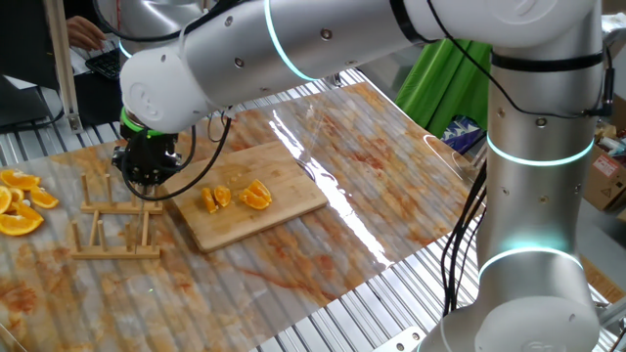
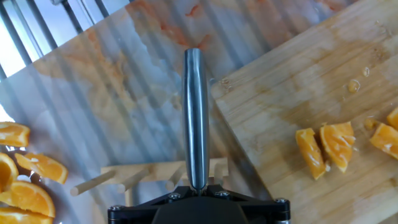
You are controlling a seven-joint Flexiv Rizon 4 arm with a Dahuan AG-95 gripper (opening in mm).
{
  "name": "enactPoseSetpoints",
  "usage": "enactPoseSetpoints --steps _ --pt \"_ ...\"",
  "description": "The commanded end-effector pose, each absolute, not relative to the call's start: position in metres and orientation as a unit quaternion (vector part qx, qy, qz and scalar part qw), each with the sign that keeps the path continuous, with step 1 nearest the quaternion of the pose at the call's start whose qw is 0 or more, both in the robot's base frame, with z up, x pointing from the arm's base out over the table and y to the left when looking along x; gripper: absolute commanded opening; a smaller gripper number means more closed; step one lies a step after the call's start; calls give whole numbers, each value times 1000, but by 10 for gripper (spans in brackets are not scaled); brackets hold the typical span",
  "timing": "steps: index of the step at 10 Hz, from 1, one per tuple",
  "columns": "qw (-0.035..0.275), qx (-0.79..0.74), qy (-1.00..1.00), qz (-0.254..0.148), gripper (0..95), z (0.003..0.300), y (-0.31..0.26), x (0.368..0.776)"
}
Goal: Chop the orange
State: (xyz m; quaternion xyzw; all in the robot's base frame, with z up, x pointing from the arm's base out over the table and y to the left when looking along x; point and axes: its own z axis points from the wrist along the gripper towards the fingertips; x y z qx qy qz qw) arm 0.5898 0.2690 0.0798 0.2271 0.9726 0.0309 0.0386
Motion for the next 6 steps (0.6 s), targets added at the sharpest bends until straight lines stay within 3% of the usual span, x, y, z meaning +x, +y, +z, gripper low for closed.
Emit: enactPoseSetpoints --steps 1,6 --pt "33 226 973 32 0 80 269 589" --pt "9 230 973 11 0 80 269 589"
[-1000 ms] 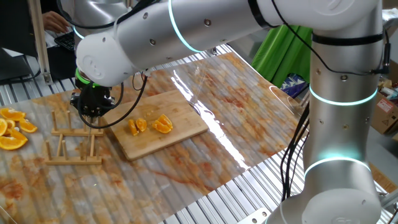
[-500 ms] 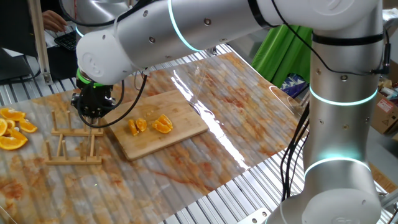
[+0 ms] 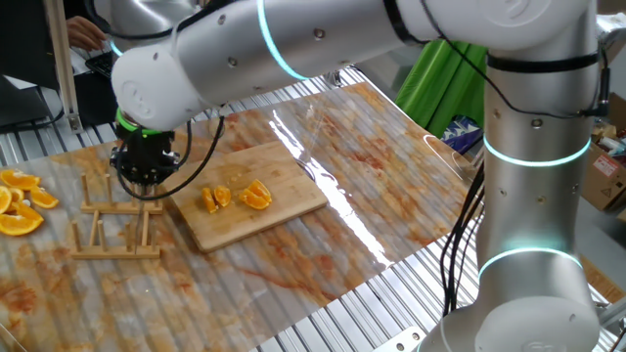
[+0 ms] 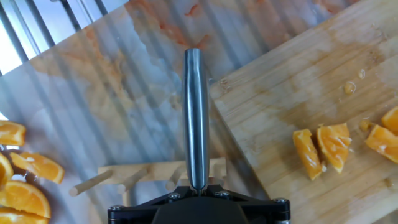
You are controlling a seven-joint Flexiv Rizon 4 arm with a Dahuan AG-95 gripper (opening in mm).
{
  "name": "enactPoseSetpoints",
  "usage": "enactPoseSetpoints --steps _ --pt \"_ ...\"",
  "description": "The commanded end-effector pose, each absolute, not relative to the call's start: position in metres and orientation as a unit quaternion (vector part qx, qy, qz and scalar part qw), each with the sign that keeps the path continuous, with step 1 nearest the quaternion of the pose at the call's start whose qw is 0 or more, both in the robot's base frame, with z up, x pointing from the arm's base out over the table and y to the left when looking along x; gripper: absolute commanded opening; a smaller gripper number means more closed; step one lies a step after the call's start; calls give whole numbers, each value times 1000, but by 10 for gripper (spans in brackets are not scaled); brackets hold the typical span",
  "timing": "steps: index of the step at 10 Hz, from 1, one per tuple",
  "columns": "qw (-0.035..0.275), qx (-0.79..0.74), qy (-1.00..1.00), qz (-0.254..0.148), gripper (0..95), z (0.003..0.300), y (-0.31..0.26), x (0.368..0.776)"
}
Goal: Chop the orange
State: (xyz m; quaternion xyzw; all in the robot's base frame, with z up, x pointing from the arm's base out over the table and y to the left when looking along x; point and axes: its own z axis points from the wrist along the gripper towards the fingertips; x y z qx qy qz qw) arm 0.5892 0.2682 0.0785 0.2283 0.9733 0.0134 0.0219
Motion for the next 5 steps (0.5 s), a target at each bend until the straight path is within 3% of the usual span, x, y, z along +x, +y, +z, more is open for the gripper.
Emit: enactPoseSetpoints --steps 1,5 --pt "4 227 974 4 0 80 269 589" --pt "-15 229 973 5 0 80 269 589"
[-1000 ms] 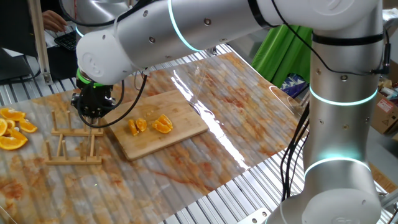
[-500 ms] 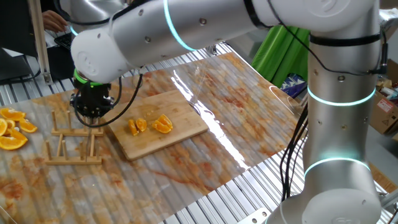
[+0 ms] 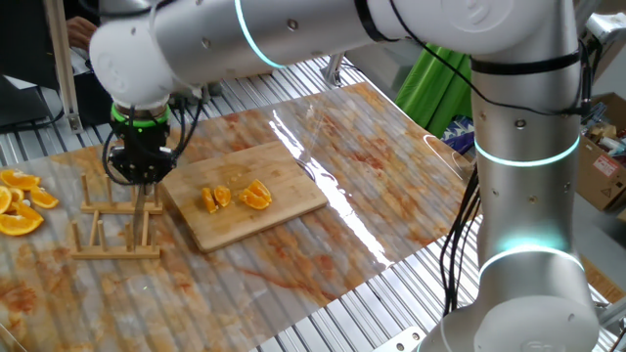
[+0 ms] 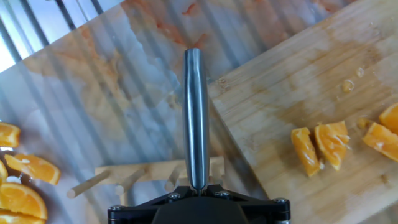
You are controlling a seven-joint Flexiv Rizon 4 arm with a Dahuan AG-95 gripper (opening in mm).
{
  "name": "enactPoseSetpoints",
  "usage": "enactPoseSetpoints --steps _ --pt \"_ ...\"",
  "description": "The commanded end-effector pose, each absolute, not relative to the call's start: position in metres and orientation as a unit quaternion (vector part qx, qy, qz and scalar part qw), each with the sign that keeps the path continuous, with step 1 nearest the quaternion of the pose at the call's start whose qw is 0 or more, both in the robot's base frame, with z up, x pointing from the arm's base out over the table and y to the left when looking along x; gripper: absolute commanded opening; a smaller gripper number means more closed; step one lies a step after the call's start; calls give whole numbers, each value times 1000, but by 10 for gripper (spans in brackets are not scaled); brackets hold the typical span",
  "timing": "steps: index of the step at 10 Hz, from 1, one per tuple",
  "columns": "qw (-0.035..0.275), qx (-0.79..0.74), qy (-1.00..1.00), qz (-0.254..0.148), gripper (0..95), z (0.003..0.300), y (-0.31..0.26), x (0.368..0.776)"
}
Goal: Chop the orange
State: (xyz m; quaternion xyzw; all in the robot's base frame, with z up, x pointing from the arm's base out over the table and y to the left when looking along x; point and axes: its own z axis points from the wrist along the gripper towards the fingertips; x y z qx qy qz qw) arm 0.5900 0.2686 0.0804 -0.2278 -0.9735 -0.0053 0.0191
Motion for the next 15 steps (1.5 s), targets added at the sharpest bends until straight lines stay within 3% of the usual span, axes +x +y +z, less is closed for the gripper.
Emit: enactPoseSetpoints --steps 1,7,15 --pt "13 -229 -973 -6 0 80 269 589" --pt "3 -234 -972 -9 0 66 271 569" --pt "-23 -231 -973 -15 0 38 270 584"
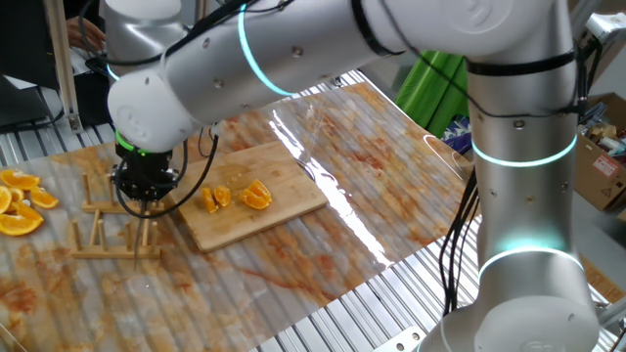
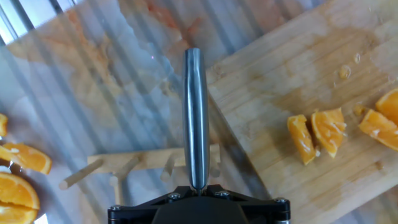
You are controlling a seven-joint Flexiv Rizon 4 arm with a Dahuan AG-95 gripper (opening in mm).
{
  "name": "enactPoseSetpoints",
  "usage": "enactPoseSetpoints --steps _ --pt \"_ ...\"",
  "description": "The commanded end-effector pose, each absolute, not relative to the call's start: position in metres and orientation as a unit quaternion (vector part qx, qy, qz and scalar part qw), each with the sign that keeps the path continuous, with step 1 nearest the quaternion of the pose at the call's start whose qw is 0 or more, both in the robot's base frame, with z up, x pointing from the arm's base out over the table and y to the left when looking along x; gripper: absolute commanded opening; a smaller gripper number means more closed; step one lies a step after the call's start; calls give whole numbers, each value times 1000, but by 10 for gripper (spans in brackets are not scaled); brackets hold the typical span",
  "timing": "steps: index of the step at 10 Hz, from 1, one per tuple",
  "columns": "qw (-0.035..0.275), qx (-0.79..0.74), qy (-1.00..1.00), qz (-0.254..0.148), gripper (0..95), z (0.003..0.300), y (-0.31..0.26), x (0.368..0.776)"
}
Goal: Chop the orange
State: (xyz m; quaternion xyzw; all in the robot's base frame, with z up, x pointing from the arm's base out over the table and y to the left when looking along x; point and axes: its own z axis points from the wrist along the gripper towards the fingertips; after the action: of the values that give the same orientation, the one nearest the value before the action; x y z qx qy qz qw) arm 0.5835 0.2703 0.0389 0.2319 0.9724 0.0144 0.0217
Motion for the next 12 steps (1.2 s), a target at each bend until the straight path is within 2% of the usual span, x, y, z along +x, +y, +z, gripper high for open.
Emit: enactPoseSetpoints --steps 1,6,7,8,9,12 --pt "25 231 972 17 0 36 269 585" --pt "28 239 971 15 0 36 270 587" --pt "28 241 970 15 190 36 270 587" --pt "28 242 970 15 190 36 270 587" --pt "26 245 969 15 380 36 270 587" --pt "19 246 969 13 380 38 270 586"
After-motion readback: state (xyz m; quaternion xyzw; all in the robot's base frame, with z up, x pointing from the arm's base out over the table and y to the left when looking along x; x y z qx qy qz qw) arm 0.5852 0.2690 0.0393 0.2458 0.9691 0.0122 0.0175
